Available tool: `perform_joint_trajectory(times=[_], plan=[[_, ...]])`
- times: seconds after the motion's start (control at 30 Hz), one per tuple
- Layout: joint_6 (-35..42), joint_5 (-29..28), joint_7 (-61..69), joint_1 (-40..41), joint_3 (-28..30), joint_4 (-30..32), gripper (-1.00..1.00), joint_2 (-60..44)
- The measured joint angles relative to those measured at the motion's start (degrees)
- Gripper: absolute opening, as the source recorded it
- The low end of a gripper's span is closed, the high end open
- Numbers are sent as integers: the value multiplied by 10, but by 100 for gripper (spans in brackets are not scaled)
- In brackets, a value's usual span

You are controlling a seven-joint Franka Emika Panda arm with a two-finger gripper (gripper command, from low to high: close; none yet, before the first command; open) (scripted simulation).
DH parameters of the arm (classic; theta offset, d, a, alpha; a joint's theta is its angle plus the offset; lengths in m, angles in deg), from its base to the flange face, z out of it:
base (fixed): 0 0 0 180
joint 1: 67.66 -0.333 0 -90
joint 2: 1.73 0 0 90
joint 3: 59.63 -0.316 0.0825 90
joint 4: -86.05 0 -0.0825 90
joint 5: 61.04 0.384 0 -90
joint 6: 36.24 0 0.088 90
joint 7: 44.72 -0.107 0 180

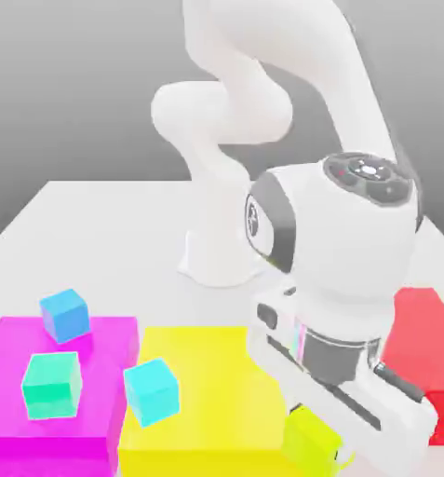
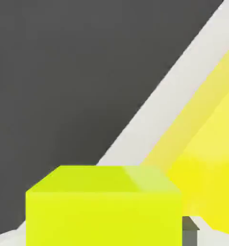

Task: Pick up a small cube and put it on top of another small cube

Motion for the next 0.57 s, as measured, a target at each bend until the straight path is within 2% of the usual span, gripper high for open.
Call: perform_joint_trajectory(times=[0.23,0.33,0.43,0.47,0.57], plan=[[41,50,-176,60,76,35,-100,84],[55,69,-257,111,105,50,-100,121],[21,86,-351,155,129,72,-100,116],[3,90,-368,156,131,79,100,106],[3,90,-368,156,131,79,100,106]])
